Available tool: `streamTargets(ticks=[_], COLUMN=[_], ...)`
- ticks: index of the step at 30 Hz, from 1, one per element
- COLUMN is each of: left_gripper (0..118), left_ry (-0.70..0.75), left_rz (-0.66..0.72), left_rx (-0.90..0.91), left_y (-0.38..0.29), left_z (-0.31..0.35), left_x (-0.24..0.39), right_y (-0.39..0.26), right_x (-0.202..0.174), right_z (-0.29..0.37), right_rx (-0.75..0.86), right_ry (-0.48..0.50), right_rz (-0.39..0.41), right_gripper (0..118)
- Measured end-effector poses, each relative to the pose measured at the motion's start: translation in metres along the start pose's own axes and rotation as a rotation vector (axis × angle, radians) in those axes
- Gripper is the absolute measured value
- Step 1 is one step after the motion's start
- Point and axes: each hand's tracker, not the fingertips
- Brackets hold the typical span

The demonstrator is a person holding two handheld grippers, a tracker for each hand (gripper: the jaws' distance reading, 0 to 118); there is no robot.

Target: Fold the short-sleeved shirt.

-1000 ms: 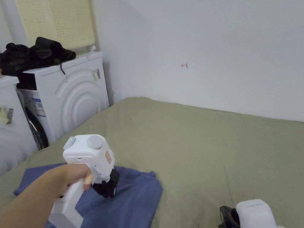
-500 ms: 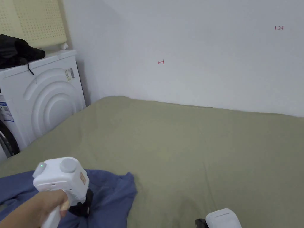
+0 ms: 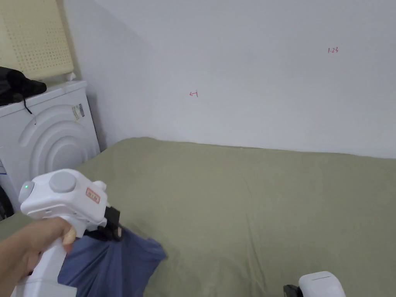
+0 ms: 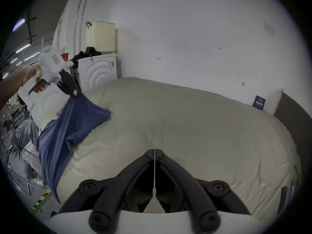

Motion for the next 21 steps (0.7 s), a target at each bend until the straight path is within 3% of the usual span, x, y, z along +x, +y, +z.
streamTargets(ticks=[4, 11, 21], left_gripper=[0, 0, 0], left_ry=[-0.072, -0.237, -0.580], left_rz=[-0.150, -0.406, -0.736], left_rx=[0.062, 0.062, -0.097], left_y=[0.022, 0.018, -0.075], left_z=[0.026, 0.020, -0.032], left_x=[0.083, 0.247, 0.470], right_y=[-0.006, -0.028, -0.081], right_x=[0.041, 0.134, 0.243], right_z=[0.030, 0.112, 0.214], right_rx=[0.007, -0.009, -0.086], right_ry=[-0.077, -0.313, -0.625], right_rz=[-0.048, -0.096, -0.206], right_gripper=[2, 2, 2])
